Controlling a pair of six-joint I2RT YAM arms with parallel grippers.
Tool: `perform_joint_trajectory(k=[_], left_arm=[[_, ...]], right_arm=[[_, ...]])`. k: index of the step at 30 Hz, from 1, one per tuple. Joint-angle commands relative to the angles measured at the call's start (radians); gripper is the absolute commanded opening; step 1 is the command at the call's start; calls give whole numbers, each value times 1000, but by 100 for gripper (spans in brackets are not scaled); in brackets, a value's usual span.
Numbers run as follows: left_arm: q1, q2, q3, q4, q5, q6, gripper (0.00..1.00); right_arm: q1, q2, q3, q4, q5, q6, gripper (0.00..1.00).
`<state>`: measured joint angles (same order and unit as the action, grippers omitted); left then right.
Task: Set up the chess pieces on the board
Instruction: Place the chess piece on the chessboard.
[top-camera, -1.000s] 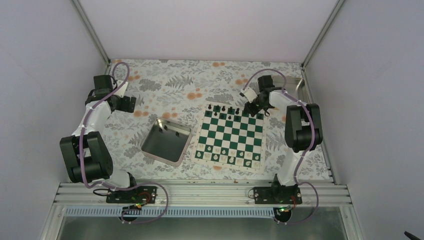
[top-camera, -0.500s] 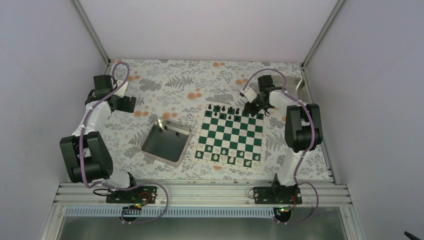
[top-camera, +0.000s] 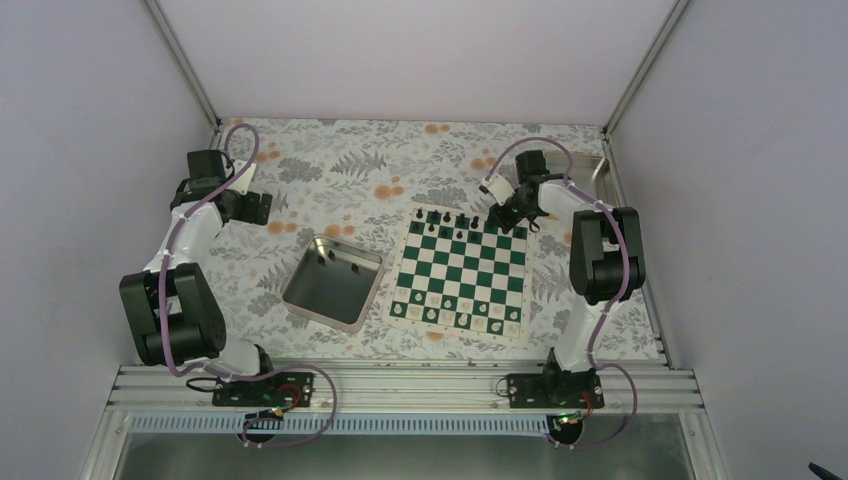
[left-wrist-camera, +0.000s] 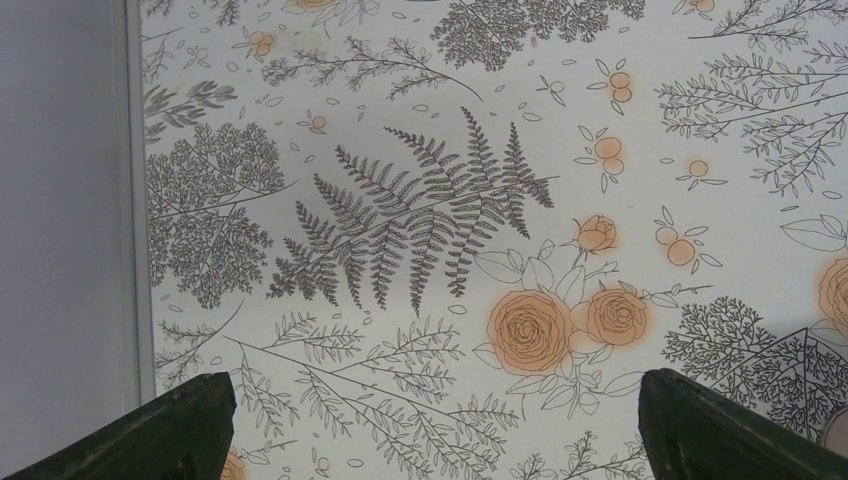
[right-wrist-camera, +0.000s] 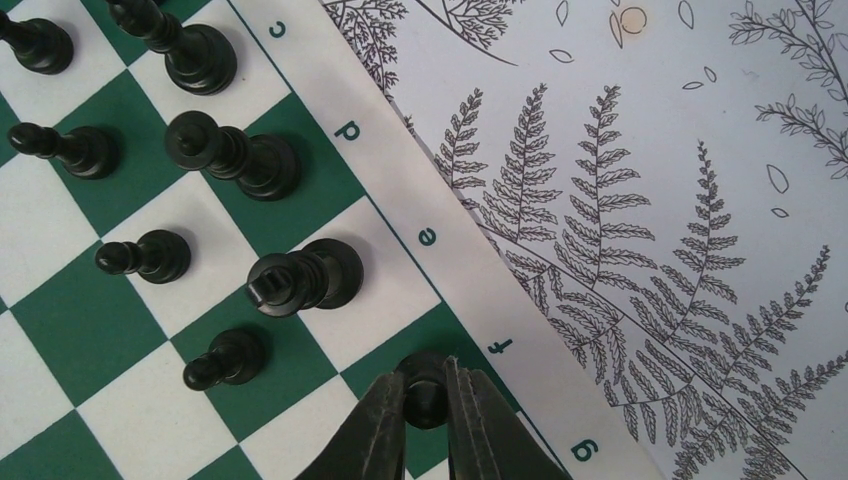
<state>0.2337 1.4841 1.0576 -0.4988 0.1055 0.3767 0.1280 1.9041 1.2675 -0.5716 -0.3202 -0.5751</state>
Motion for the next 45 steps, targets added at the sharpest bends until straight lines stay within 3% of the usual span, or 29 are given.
perform_joint_trajectory(k=[1, 20, 27, 45], left_arm=[[9, -19, -4, 22, 6, -9, 100], [8, -25, -9, 22, 10, -6, 100], [9, -22, -8, 26, 10, -6, 100], [9, -31, -8, 26, 9, -5, 100]], right_arm=[[-14, 21, -2, 11, -10, -11, 13], [-13, 14, -8, 7, -4, -17, 19], [-12, -5, 4, -10, 4, -21, 8], [-12, -64, -9, -41, 18, -32, 6]])
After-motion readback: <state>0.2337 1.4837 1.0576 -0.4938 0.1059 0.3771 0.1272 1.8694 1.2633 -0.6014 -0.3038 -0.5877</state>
